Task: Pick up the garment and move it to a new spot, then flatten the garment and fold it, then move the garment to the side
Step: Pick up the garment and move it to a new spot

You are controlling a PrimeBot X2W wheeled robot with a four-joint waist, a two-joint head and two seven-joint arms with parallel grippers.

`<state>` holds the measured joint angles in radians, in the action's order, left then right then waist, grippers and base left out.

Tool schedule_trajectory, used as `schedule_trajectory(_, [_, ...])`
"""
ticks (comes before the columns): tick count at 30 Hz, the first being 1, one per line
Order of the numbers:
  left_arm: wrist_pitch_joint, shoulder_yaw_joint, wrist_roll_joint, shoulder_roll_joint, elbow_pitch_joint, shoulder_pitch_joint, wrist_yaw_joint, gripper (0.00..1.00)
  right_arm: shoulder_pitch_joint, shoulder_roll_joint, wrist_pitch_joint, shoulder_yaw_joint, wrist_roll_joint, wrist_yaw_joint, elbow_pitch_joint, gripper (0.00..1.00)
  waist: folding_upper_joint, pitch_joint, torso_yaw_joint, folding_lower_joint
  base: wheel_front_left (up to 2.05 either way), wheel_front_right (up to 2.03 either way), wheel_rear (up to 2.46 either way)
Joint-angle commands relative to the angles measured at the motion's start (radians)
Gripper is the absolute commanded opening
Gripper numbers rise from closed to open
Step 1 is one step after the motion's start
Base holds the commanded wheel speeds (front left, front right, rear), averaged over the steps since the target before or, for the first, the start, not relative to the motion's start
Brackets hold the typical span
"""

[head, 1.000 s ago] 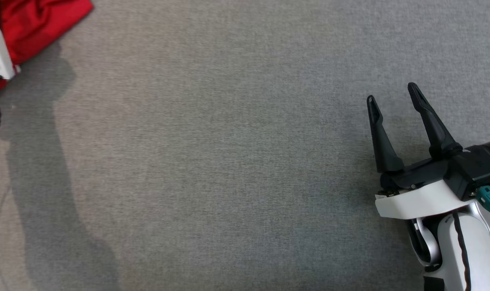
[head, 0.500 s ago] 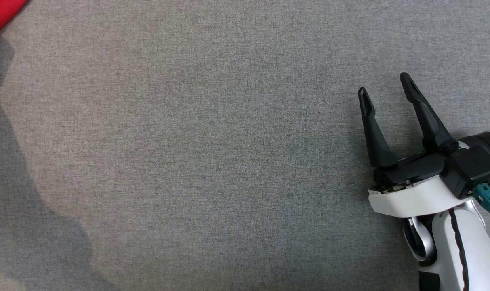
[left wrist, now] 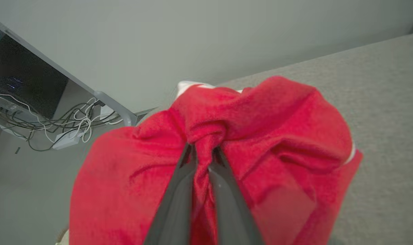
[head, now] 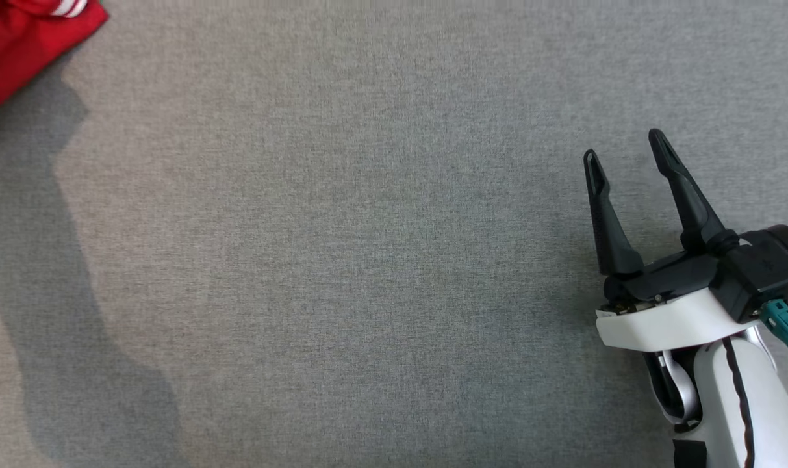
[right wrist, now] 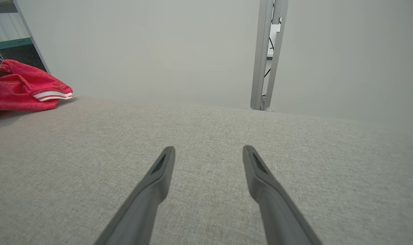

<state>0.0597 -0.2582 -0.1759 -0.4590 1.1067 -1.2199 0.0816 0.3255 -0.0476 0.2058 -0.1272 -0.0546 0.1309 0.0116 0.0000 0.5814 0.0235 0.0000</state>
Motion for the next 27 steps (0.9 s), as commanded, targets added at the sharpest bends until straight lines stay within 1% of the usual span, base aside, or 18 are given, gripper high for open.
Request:
schedule_trajectory(1, [-0.013,-0.015,0.01,0.002,-0.005,-0.016,0.008,0.0,-0.014,-0.006,0.012,0.004,-0.01,0.0,-0.014,1.0,0.0,-0.055,-0.001,0.0,0.0,0.0,0.0])
schedule_trajectory(8, [-0.028,-0.062,0.016,0.024,-0.016,-0.024,0.032,0.0,-0.046,-0.006,0.03,0.008,-0.038,0.0,-0.058,1.0,0.0,-0.18,-0.019,0.0,0.0,0.0,0.0])
schedule_trajectory(13, [-0.018,-0.118,-0.011,0.073,-0.038,-0.008,0.048,0.0,-0.088,-0.006,0.043,0.025,-0.062,0.0,-0.095,1.0,0.0,-0.293,-0.039,0.0,0.0,0.0,0.0])
schedule_trajectory(15, [-0.002,-0.172,-0.039,0.109,-0.062,0.014,0.049,0.0,-0.108,-0.006,0.045,0.036,-0.069,0.0,-0.109,1.0,0.0,-0.337,-0.048,0.0,0.0,0.0,0.0])
schedule_trajectory(19, [0.038,-0.307,-0.13,0.141,-0.153,0.049,0.047,0.0,-0.147,-0.005,0.051,0.052,-0.084,0.0,-0.126,1.0,0.0,-0.414,-0.072,0.0,0.0,0.0,0.0])
schedule_trajectory(22, [0.064,-0.411,-0.219,0.157,-0.253,0.086,0.047,0.0,-0.174,-0.006,0.053,0.063,-0.094,0.0,-0.135,1.0,0.0,-0.458,-0.098,0.0,0.0,0.0,0.0])
schedule_trajectory(23, [0.077,-0.473,-0.276,0.155,-0.325,0.103,0.048,0.0,-0.187,-0.005,0.054,0.068,-0.097,0.0,-0.139,1.0,0.0,-0.478,-0.117,0.0,0.0,0.0,0.0])
schedule_trajectory(27, [0.077,-0.57,-0.381,0.17,-0.455,0.135,0.048,0.0,-0.208,-0.006,0.055,0.082,-0.102,0.0,-0.141,1.0,0.0,-0.494,-0.152,0.0,0.0,0.0,0.0])
